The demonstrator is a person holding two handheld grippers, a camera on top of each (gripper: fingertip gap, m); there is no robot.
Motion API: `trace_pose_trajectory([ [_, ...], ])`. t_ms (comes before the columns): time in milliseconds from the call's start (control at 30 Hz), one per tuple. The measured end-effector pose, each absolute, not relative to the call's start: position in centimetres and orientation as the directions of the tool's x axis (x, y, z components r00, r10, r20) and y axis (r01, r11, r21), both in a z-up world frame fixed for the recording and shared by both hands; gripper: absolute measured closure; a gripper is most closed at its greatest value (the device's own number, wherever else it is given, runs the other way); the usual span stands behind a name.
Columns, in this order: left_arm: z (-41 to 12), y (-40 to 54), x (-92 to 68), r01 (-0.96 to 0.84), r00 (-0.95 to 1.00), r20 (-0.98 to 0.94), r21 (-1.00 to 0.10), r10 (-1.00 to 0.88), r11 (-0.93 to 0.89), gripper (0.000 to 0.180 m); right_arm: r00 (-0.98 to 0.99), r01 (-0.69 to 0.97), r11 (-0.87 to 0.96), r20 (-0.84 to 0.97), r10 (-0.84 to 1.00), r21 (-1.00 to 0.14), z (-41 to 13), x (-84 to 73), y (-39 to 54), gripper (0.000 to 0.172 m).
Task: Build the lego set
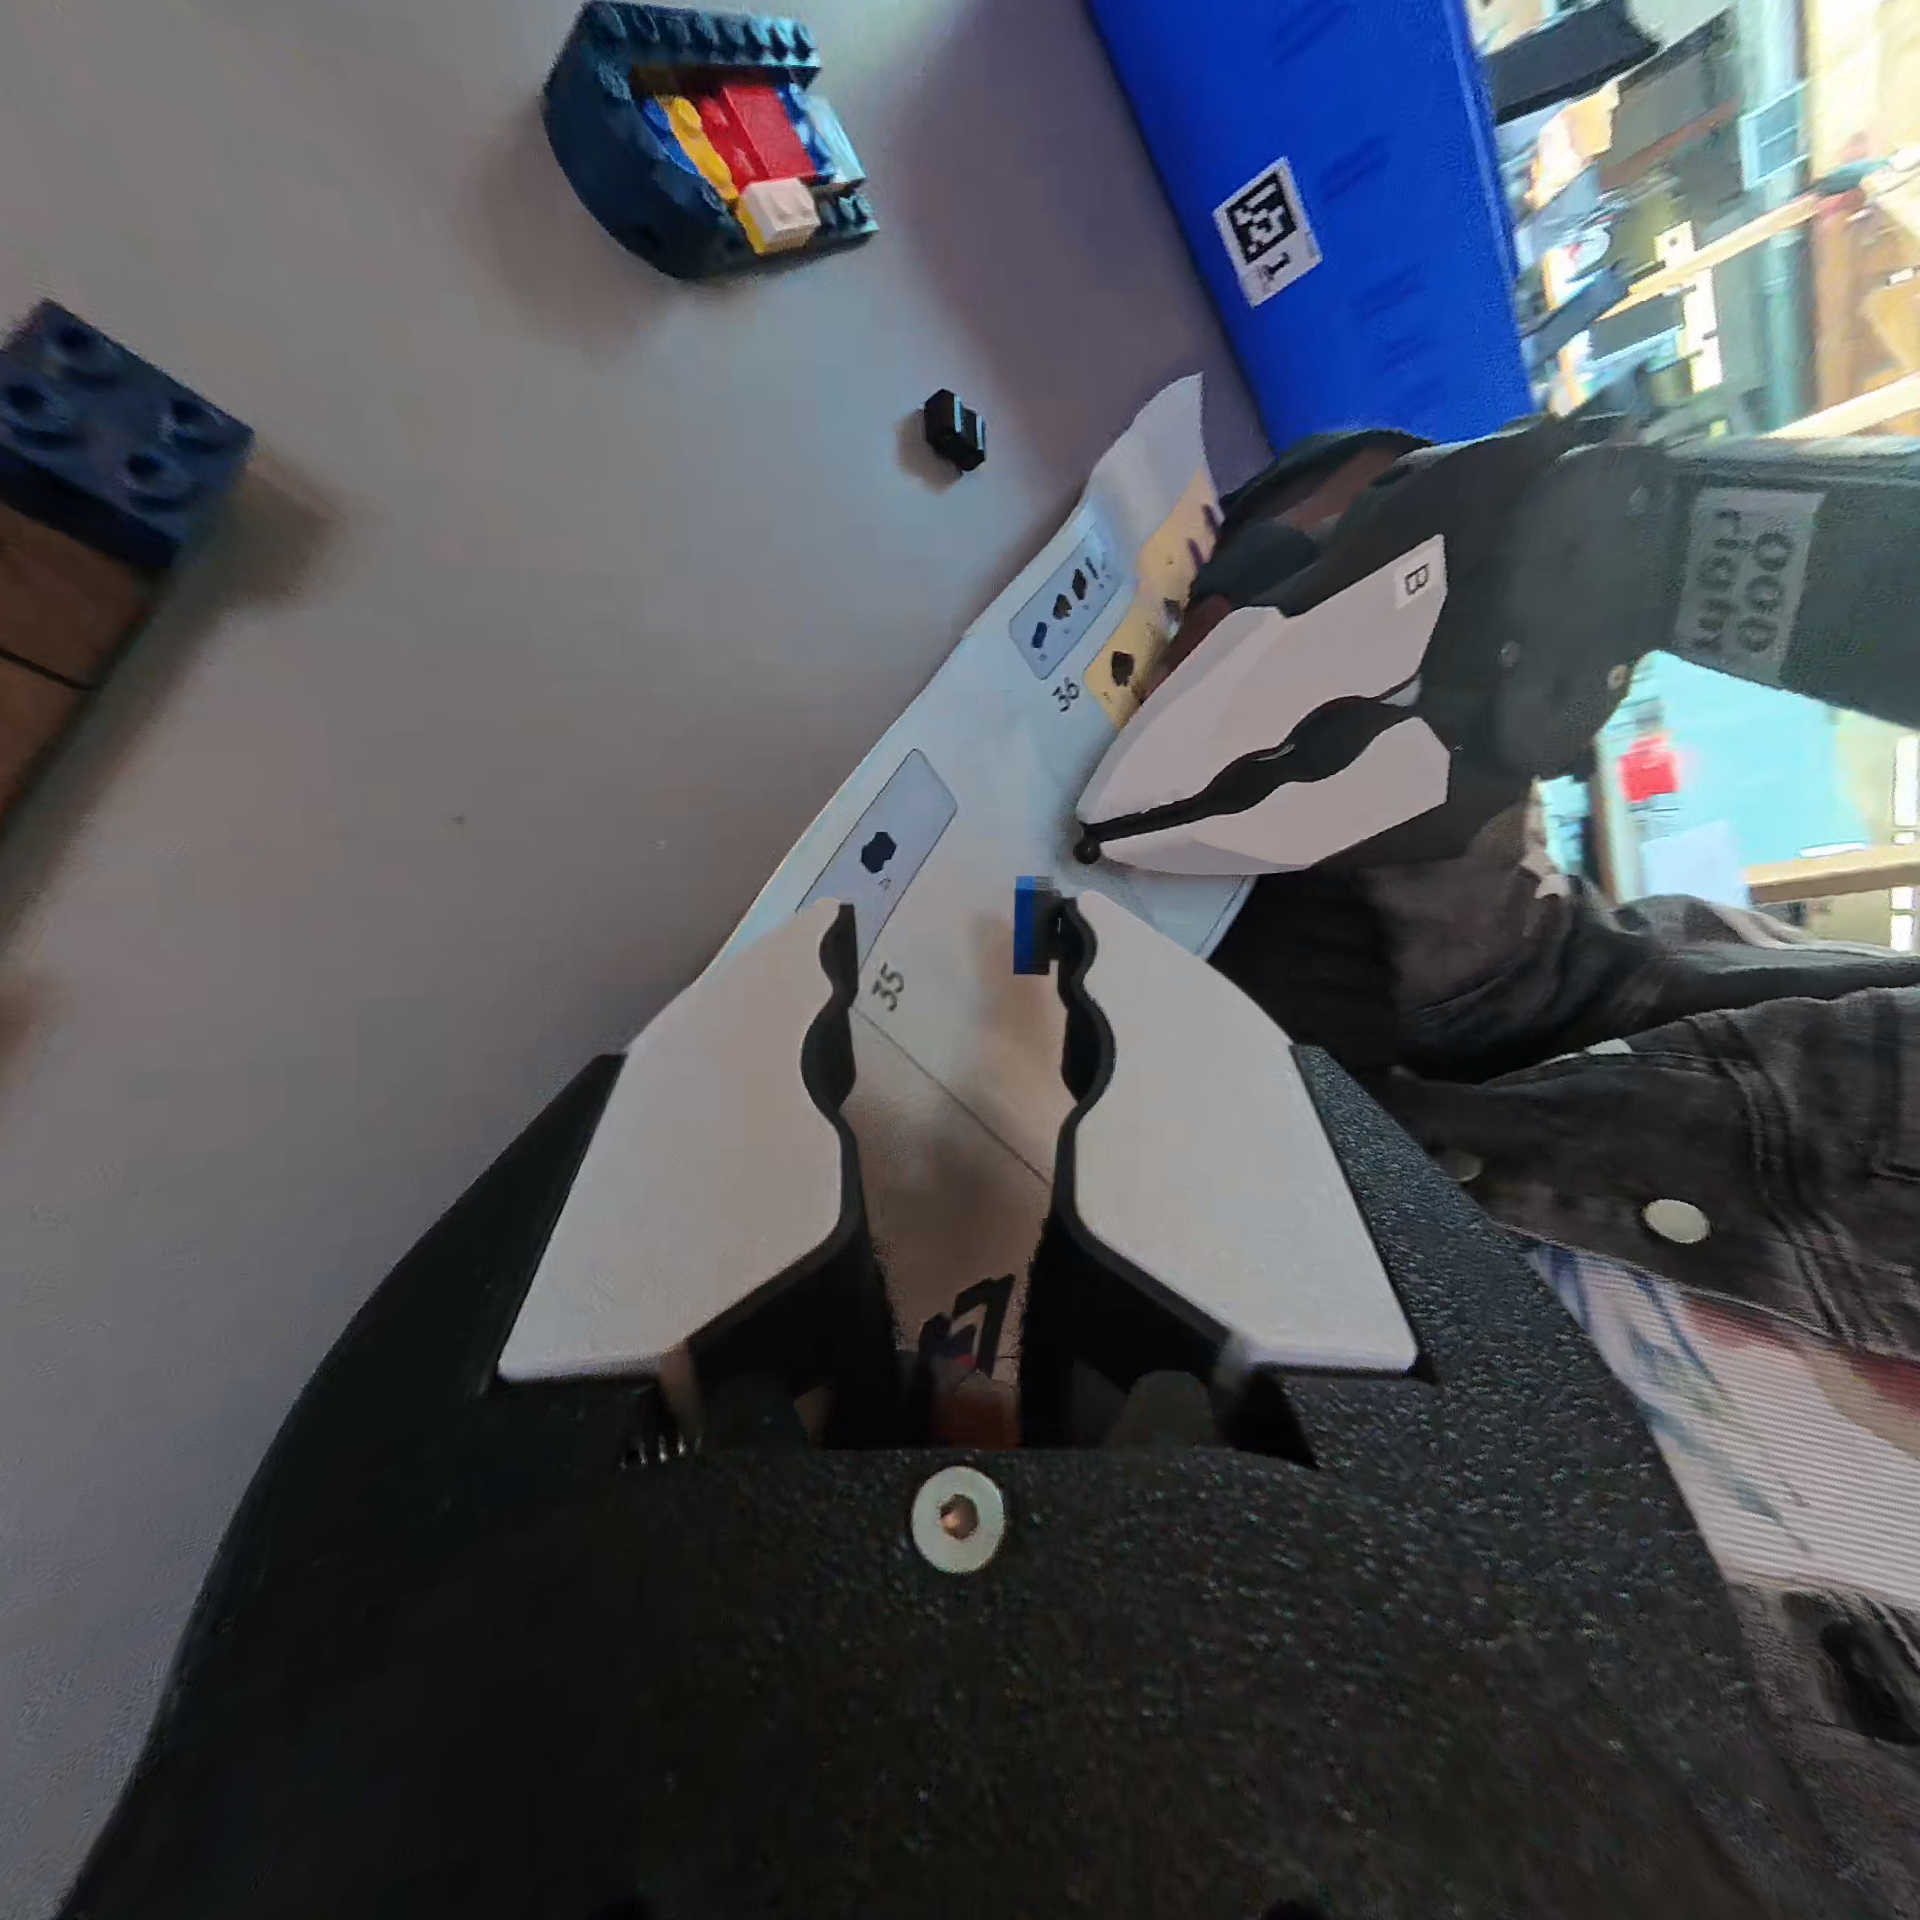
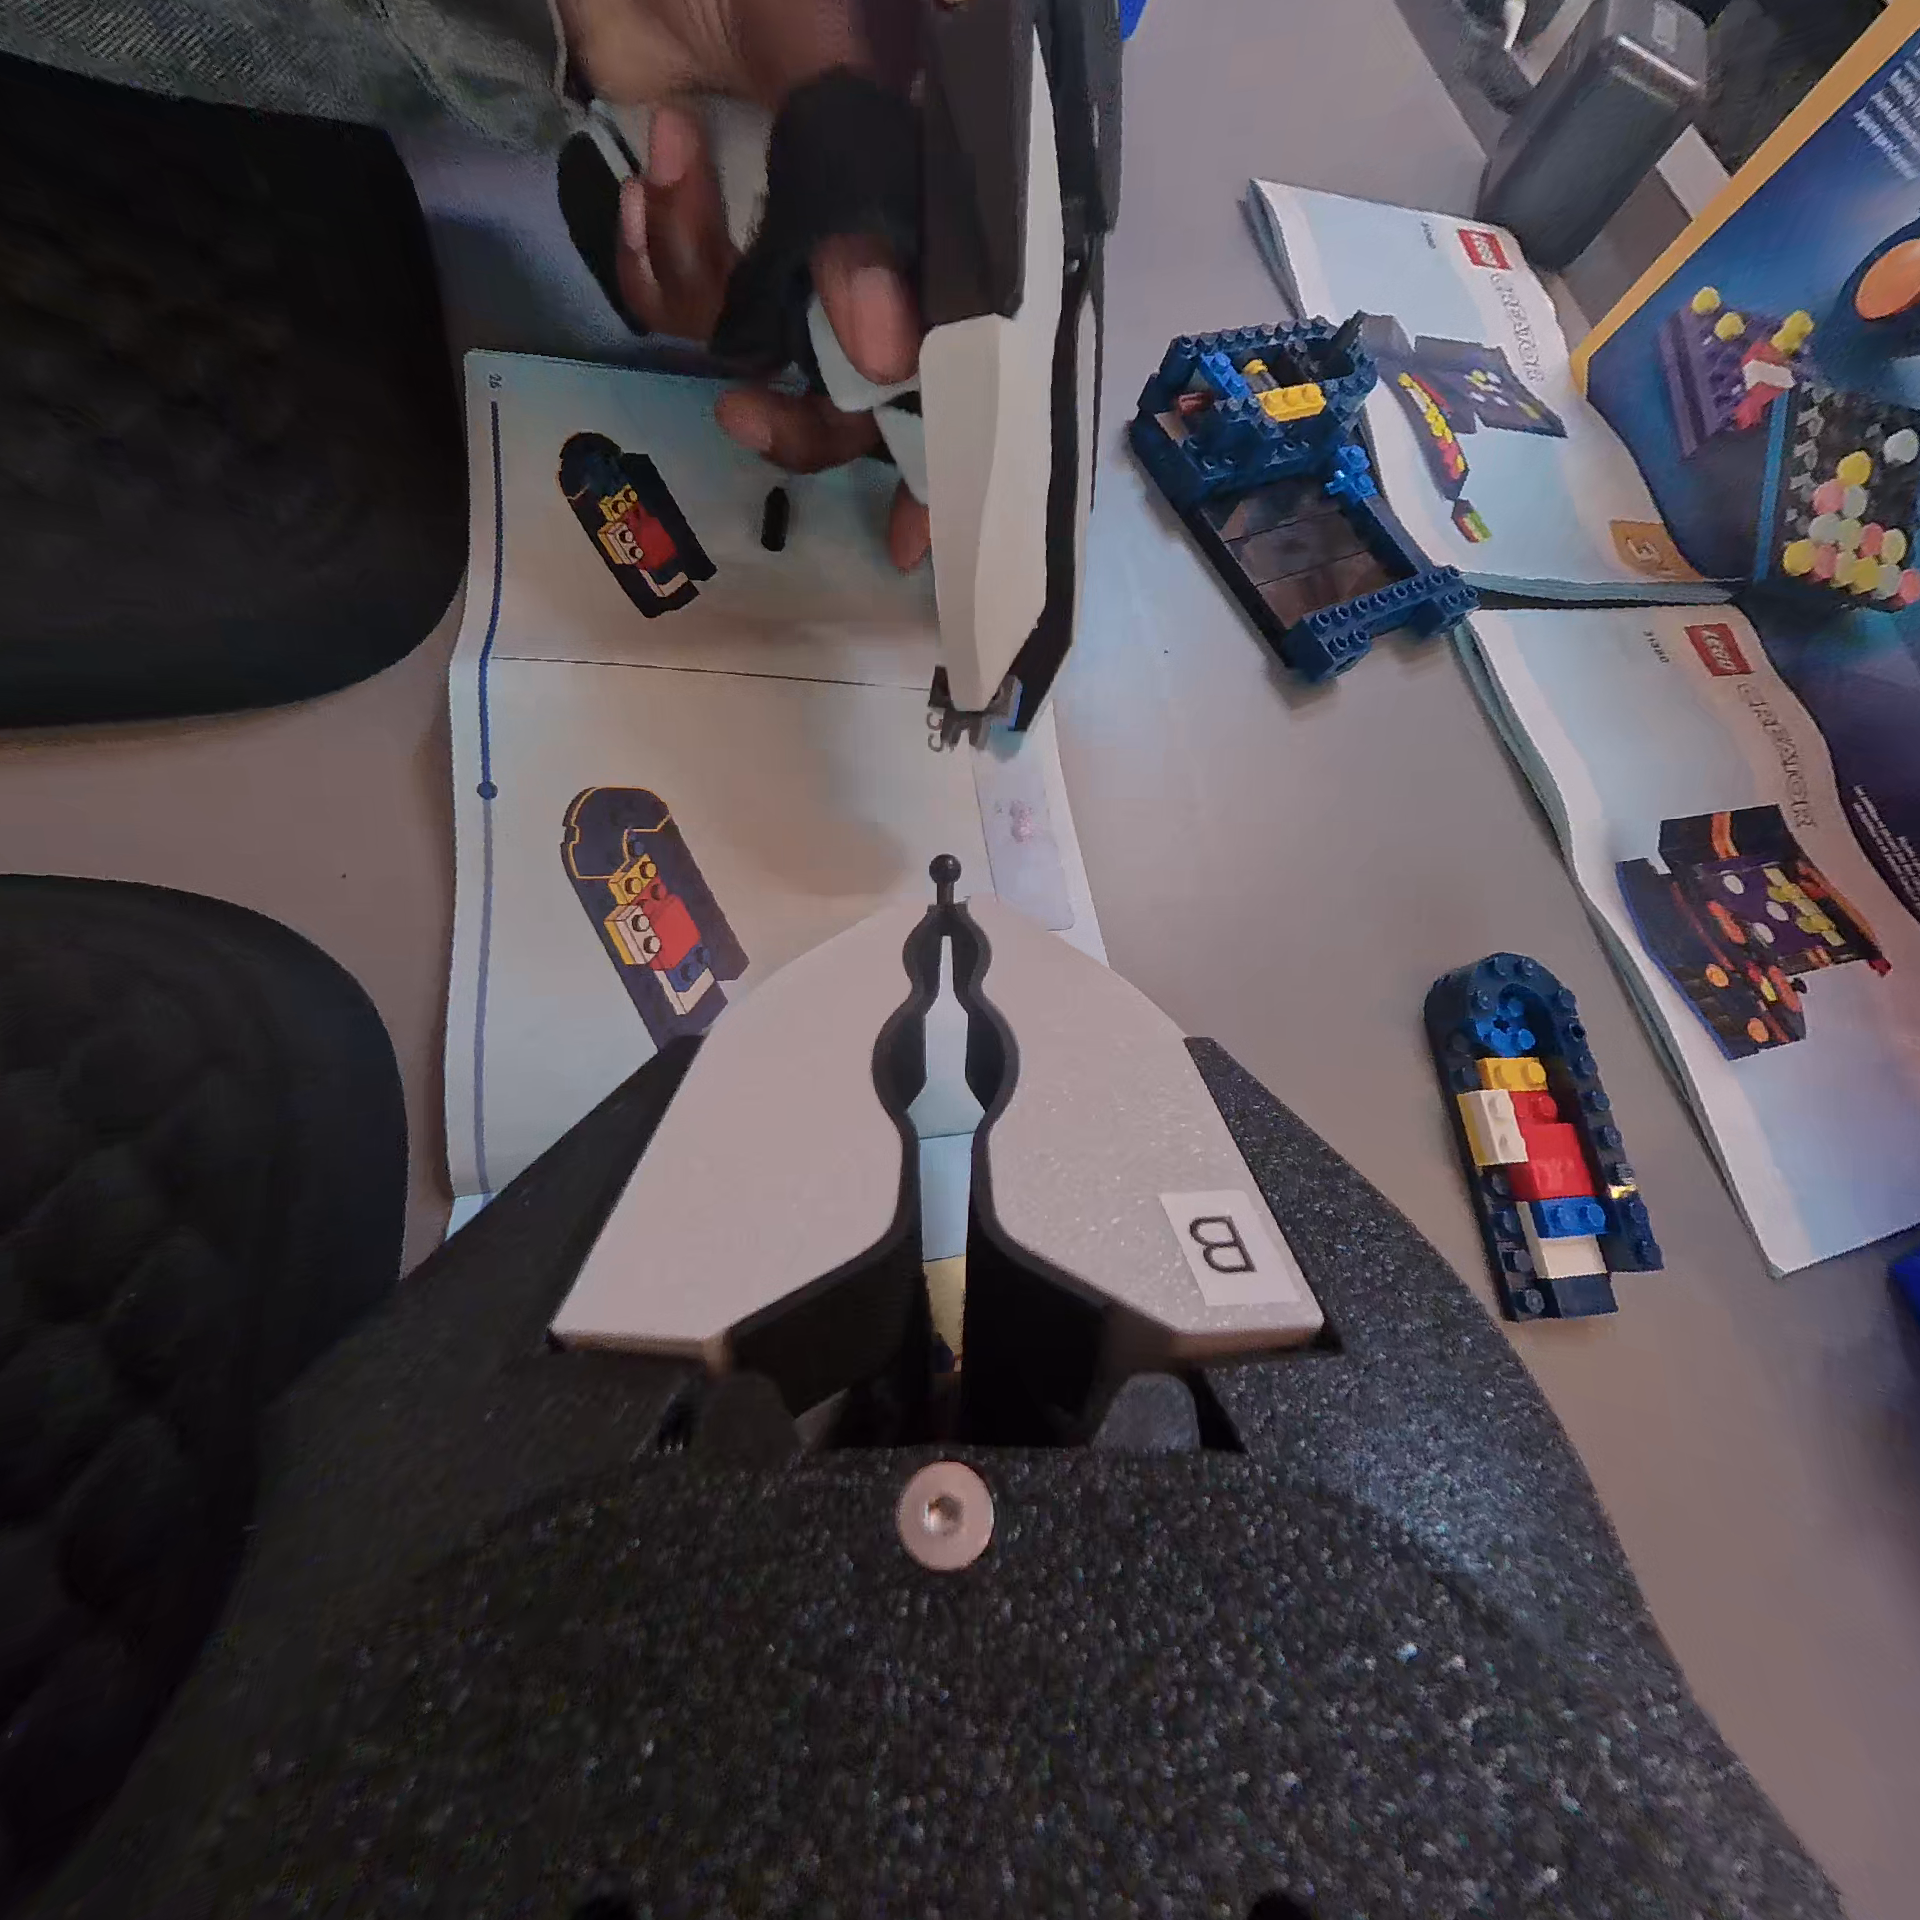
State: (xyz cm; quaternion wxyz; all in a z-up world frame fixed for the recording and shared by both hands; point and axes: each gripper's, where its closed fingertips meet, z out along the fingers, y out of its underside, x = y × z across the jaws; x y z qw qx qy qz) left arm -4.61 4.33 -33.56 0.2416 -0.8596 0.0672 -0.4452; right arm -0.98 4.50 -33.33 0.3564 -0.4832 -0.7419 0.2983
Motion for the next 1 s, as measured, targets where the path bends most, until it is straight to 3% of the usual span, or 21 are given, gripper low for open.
trace_pose_trajectory([
  [267, -35.1, 3.2, -5.4, -0.094, 0.684, 0.626, -0.433, -0.374, -0.897, 0.17, -0.291, 0.498, 0.359, 0.238, 0.927, -0.789, -33.3, -1.1, 4.1, 0.17],
  [367, -35.3, 3.2, -5.5, -0.137, 0.702, 0.604, -0.406, -0.378, -0.903, 0.172, -0.295, 0.494, 0.363, 0.241, 0.925, -0.79, -33.3, -1.1, 4.0, 0.17],
  [500, -35.3, 3.2, -5.6, -0.223, 0.75, 0.501, -0.424, -0.432, -0.878, 0.167, -0.3, 0.492, 0.366, 0.241, 0.923, -0.79, -33.2, -1.1, 3.9, 0.17],
  [600, -34.8, 3.1, -5.5, -0.219, 0.739, 0.498, -0.46, -0.454, -0.861, 0.149, -0.304, 0.492, 0.369, 0.242, 0.921, -0.789, -33.3, -1.0, 3.9, 0.17],
  [867, -34.7, 2.8, -6.4, -0.309, 0.738, 0.36, -0.572, -0.571, -0.76, 0.142, -0.315, 0.487, 0.366, 0.232, 0.92, -0.793, -33.3, -1.1, 3.6, 0.17],
  [1000, -33.5, 3.3, -6.9, -0.451, 0.676, 0.141, -0.698, -0.723, -0.557, 0.147, -0.311, 0.474, 0.34, 0.208, 0.928, -0.812, -33.1, -1.2, 3.5, 0.17],
])
